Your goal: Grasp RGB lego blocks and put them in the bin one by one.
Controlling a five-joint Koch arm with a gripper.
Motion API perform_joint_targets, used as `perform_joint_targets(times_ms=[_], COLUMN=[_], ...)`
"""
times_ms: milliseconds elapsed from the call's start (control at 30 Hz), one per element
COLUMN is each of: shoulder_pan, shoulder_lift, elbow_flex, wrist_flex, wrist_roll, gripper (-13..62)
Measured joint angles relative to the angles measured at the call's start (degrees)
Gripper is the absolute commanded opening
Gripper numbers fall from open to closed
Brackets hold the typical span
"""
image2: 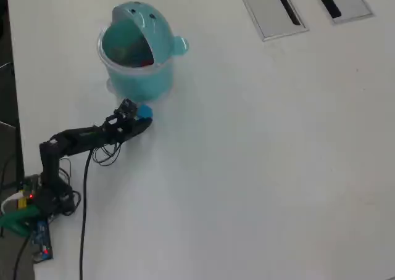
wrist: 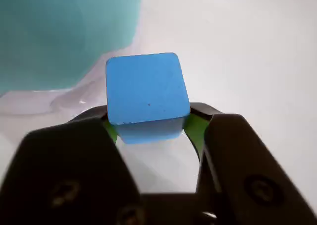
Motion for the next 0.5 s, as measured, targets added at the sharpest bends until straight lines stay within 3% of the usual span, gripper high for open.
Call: perform_joint_targets(times_ms=[500], shoulder_pan=[-1.1], shoulder_lift=[23.5], elbow_flex=[11.1], wrist_flex=[1.4], wrist_roll=[-0.5], gripper=[7.8])
